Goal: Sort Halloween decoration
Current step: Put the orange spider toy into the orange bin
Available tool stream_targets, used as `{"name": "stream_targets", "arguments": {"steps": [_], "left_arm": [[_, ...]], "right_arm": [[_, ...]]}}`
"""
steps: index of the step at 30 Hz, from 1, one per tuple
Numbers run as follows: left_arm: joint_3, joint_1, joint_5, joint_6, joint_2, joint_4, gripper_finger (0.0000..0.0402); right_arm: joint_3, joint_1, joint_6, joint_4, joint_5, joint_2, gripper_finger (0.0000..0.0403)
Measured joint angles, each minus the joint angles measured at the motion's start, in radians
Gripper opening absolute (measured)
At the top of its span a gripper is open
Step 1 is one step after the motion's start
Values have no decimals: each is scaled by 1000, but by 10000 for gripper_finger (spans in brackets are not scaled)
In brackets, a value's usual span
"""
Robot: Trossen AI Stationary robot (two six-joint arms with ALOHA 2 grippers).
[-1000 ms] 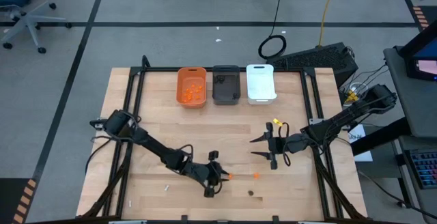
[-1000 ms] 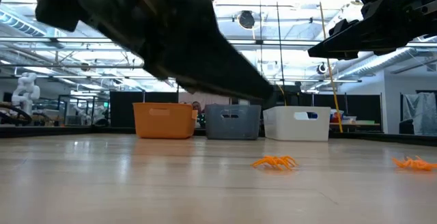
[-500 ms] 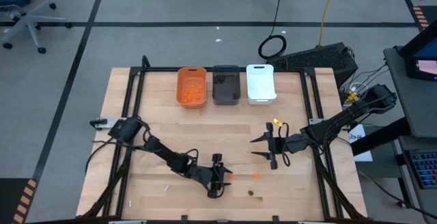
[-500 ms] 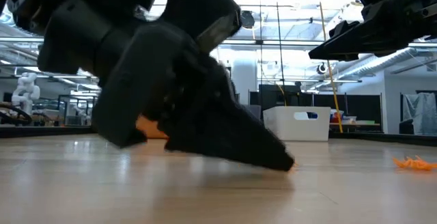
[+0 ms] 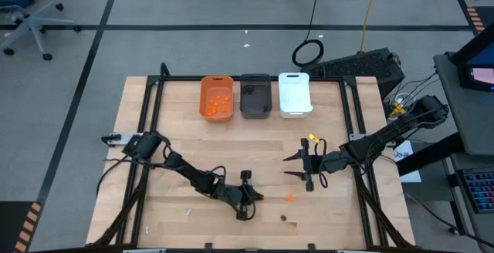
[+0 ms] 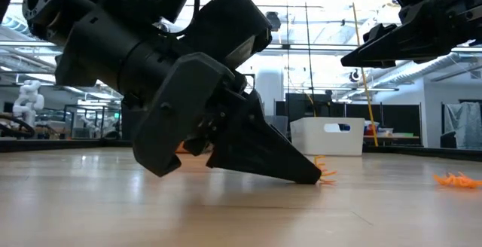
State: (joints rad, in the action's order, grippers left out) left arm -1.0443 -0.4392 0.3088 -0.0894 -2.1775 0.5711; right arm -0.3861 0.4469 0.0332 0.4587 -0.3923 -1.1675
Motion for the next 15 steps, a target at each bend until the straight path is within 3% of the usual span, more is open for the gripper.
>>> {"name": "stream_targets", "arguments": {"steps": [7,15], "left_arm": [[5,3,30,44,56,-48,7],[5,2,126,42,254,-285,3]], "right_arm": [[0,0,0,0,0,0,183],[0,0,7,-8,0,0,183]]}}
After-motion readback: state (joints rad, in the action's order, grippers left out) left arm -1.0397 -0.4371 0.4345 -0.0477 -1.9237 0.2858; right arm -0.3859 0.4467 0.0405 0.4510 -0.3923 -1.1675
